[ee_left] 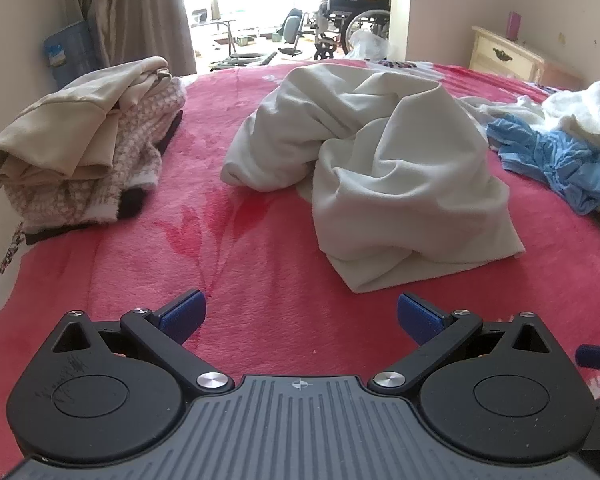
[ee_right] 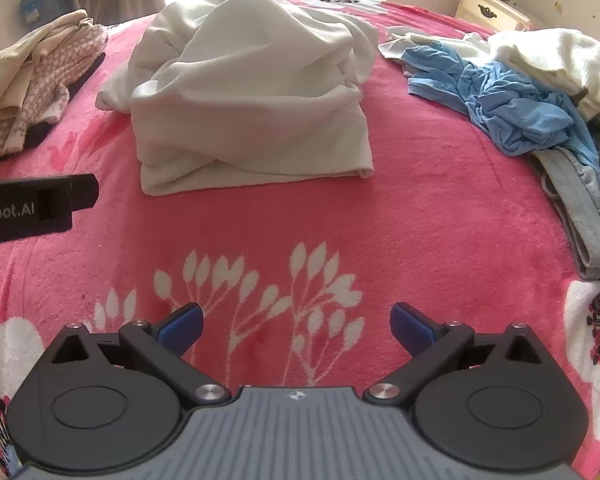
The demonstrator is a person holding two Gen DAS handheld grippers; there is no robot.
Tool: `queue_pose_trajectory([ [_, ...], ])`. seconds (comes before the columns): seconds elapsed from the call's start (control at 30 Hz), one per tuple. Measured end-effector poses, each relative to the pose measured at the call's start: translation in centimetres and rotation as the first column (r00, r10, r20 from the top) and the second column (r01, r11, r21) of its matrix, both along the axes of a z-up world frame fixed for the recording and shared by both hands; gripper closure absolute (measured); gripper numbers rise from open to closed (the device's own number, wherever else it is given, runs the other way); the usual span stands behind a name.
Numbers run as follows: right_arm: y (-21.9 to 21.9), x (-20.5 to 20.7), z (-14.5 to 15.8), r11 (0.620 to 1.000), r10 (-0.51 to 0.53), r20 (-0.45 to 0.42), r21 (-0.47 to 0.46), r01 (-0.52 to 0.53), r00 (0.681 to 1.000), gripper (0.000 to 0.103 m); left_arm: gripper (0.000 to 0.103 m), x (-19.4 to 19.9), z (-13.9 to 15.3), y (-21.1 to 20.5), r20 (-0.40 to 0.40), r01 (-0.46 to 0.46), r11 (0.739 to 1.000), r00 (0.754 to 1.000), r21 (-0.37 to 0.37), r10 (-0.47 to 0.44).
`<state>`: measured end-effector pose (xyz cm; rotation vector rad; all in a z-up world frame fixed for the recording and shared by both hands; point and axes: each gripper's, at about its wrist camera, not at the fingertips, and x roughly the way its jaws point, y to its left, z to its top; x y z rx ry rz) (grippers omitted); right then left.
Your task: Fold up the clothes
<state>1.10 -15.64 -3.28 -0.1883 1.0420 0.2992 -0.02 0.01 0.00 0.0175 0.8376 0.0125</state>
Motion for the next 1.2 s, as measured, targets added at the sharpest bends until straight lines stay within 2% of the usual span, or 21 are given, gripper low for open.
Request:
queue_pose_trajectory([
  [0.17,0.4,-0.5,-0.3,1.000,-0.002,0.007,0.006,0.002,1.000,0.001,0.000,-0.4,0.0,0.2,0.009,0.007,1.000,1.000,0.000,-0.007],
  [0.53,-0.4,0.4,1.2,1.000,-0.014,0.014,0.011,0.014,1.000,0.001,0.000,-0.4,0.0,0.0,0.007,0.009,1.000,1.000,0.010,-0.009],
  [1.2,-0.1,0.0,0.7,1.000,-0.020,0.000,0.006,0.020,1.000,0.001,0.000,-0.4,-0.1,0.3,0.012,-0.021,0.998,1.000,0.055,0.020],
])
